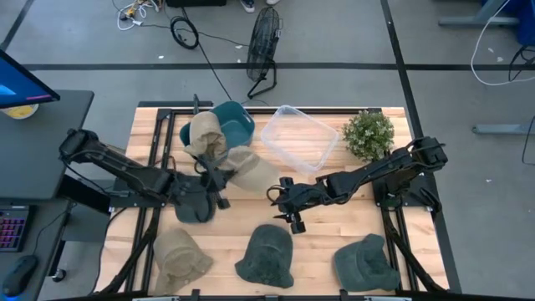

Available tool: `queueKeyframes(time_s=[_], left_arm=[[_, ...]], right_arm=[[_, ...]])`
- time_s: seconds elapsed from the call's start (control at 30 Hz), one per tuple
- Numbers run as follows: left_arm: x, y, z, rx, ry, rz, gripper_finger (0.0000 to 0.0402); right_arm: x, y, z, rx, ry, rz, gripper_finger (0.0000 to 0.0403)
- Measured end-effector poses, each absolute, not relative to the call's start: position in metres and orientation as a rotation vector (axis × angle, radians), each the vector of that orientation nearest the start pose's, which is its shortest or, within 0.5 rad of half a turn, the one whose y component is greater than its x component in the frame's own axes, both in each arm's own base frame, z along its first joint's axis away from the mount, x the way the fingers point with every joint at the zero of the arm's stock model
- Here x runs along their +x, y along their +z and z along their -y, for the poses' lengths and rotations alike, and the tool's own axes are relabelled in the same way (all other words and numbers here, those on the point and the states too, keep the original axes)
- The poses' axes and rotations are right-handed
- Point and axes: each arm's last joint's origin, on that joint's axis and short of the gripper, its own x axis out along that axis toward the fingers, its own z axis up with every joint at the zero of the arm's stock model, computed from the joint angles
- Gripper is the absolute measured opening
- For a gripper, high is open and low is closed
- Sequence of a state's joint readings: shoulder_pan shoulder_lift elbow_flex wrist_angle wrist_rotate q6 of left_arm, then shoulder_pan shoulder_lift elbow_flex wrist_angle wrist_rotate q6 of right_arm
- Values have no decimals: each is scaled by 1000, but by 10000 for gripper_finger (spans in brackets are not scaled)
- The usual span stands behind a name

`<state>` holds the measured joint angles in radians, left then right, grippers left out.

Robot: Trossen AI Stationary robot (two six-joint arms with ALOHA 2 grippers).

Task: Pick & Place hat
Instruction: Put the right brown cap into the blue bin

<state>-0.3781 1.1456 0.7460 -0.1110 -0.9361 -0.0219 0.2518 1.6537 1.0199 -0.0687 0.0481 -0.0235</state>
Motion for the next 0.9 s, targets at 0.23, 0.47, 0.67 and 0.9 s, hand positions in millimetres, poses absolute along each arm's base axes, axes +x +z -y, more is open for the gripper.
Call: queueKeyframes(time_s=[0.23,0.47,0.67,0.9], left_arm=[[219,254,21,247,830,-512,7],[219,252,-4,227,1030,-503,6],[217,253,-13,197,1166,-446,5],[213,241,-27,105,1238,-486,6]], right_arm=[[338,207,-86,-137,210,-693,194],[338,207,-85,-138,209,-696,194],[339,206,-82,-142,203,-700,194],[339,206,-81,-141,201,-701,194]])
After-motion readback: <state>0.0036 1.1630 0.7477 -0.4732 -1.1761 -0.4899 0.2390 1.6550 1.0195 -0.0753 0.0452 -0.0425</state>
